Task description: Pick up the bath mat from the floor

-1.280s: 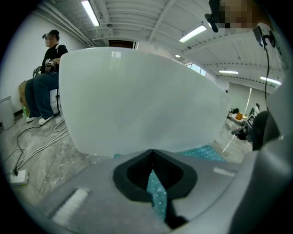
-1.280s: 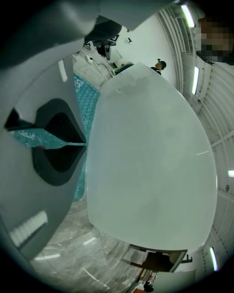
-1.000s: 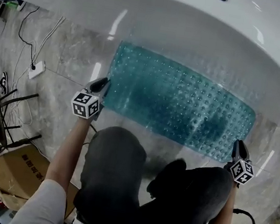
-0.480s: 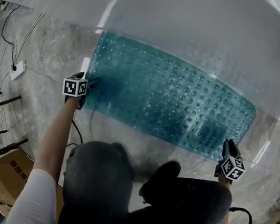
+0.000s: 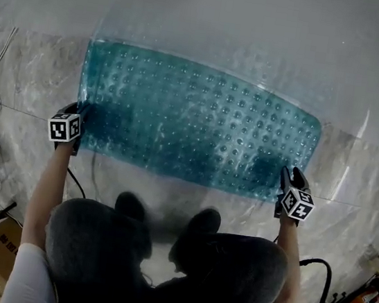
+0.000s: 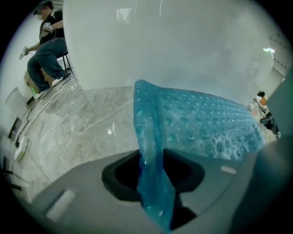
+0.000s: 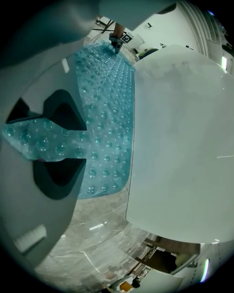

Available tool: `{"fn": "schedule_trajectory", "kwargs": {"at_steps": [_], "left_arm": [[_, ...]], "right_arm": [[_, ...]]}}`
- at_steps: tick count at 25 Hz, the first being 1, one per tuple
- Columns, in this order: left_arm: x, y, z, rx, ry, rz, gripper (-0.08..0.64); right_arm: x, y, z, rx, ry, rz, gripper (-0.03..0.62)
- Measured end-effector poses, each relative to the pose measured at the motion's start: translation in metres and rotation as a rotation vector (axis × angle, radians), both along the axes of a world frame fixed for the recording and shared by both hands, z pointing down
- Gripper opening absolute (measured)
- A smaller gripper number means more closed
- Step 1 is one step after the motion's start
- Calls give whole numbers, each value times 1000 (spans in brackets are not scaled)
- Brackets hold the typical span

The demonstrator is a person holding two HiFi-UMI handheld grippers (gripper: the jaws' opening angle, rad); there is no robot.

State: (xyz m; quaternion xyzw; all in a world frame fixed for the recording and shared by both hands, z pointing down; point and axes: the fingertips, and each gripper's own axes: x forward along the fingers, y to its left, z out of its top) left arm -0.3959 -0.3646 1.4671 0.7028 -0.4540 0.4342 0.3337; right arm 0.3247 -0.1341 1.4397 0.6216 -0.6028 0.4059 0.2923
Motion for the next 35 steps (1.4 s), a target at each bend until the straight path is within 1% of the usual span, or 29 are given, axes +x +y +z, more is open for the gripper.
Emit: {"fn": "schedule_trajectory", "kwargs": {"at_steps": [2, 5, 8, 11, 12, 13, 14, 16, 18, 23, 24, 26, 28, 30, 32, 34, 35], "left_arm": [[10, 3, -8, 3, 0, 30, 90], [23, 7, -18, 10, -3, 66, 40], [30, 10, -30, 23, 27, 78, 32], [39, 15, -42, 44, 96, 86, 31], [42, 17, -46, 52, 120, 86, 31], [44, 18, -49, 60, 142, 85, 31], [47, 20, -52, 68, 162, 83, 31], [51, 22, -55, 80, 188, 80, 31], [54, 24, -57, 86, 199, 83, 31], [66, 29, -66, 93, 246, 92, 31], [67, 29, -69, 94, 251, 94, 31], [70, 31, -73, 92, 249, 111, 28], [77, 33, -77, 87, 252, 144, 28], [85, 34, -79, 80, 277, 167, 28], [89, 33, -79, 70, 333, 135, 28], [89, 32, -82, 56, 391, 57, 28], [89, 32, -85, 47, 407, 21, 28]], "right_arm": [[7, -3, 4, -2, -3, -13, 199], [23, -4, 13, -26, -6, -27, 221], [45, 0, 27, -77, 2, -10, 261], [69, 11, 44, -135, 0, 58, 357], [74, 14, 49, -148, -10, 80, 412], [77, 16, 54, -158, -21, 94, 444], [78, 17, 56, -162, -28, 100, 461], [78, 15, 57, -153, -32, 88, 464], [72, 15, 57, -140, -37, 55, 418], [43, 10, 51, -135, -30, -57, 128], [38, 9, 48, -134, -28, -62, 96], [33, 7, 40, -117, -51, -30, 59], [31, 8, 27, -87, -110, 24, 40], [28, 9, 15, -59, -165, 50, 35], [24, 5, 7, -42, -209, 55, 31], [17, 2, 1, -44, -241, 64, 28], [14, 3, -5, -52, -245, 71, 28]]}}
